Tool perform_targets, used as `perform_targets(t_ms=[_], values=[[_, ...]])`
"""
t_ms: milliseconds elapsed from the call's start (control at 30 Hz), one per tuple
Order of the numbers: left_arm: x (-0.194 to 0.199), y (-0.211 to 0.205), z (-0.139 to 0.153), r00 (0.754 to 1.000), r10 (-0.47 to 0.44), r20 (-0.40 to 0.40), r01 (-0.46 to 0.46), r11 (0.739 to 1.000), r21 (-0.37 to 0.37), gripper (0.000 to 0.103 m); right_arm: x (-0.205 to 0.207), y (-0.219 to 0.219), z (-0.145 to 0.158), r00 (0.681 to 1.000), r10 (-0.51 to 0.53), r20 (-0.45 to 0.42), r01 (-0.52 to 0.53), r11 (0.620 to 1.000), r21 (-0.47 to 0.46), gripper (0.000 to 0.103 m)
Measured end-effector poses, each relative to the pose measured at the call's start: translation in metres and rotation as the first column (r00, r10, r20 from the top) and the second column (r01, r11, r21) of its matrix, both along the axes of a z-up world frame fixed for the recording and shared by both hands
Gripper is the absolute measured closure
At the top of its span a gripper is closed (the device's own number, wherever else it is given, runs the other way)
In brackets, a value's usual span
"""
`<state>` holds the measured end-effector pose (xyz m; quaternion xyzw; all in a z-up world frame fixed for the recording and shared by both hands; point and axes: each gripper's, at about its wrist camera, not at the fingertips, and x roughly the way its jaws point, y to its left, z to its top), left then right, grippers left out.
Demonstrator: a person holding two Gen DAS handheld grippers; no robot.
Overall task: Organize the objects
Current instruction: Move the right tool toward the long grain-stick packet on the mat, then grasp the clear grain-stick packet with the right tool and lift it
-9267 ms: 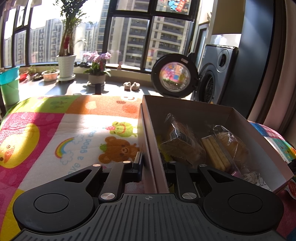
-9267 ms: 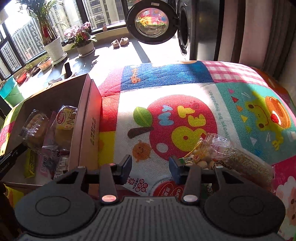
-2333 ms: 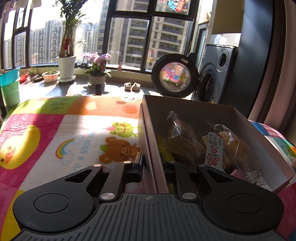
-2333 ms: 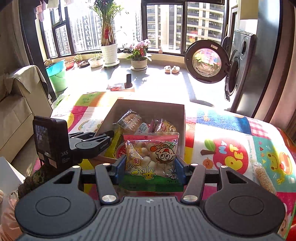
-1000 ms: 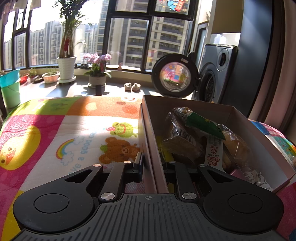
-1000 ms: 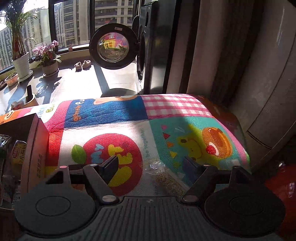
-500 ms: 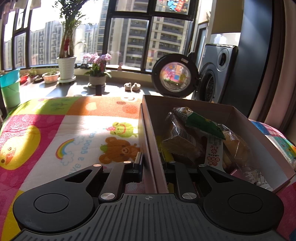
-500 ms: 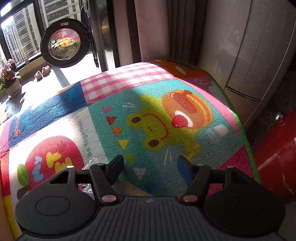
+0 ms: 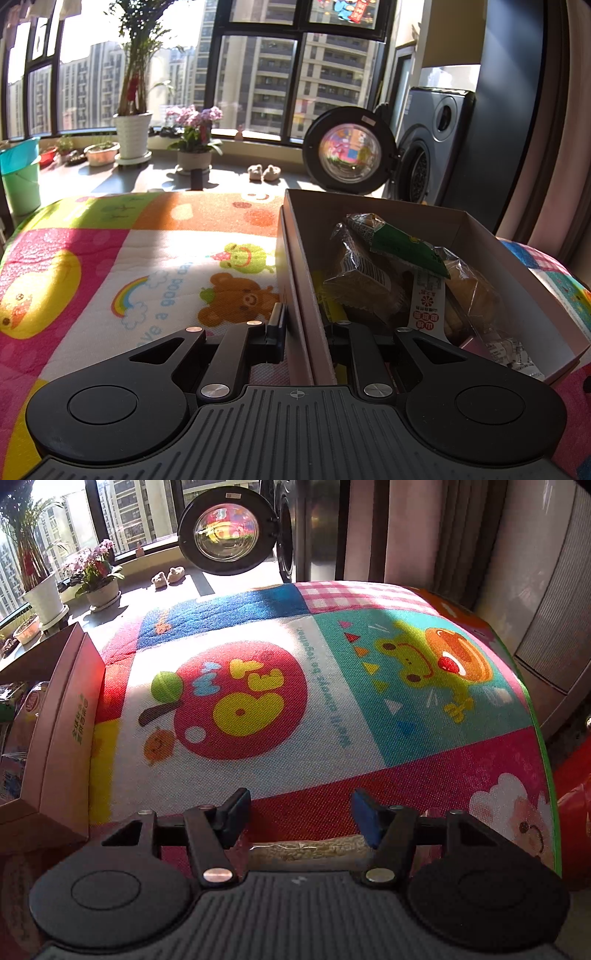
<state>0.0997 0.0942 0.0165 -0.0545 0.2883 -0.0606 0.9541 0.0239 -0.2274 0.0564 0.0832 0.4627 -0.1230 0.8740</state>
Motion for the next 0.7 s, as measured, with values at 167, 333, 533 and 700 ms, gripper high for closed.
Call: perform_targets(t_ms=[167,333,533,700], values=[[0.0,0.0,-0.001,1.0,0.0,0.001,0.0,1.0,0.003,0.086,-0.028,0.029,0.005,0.997,0.08,0.011,-0.081,0.993,0.081,0.04],[0.0,0.0,-0.001,1.0,0.0,0.0,0.0,1.0,0.001,0.086,-0.051,0.04,0.007,0.989,0.146,0.007,-0.145,0.97,0.194,0.034],[0.0,0.0,-0.001,1.0,0.0,0.001,0.0,1.0,0.003,0.086,-0.08,0.032,0.037,0.982,0.165,0.096,-0.17,0.985,0.042,0.033],[0.0,0.0,0.0,1.0,0.0,0.001,0.0,1.0,0.002,0.086,-0.085,-0.022,0.039,0.996,-0.039,0.083,0.032,0.996,0.082,0.018]])
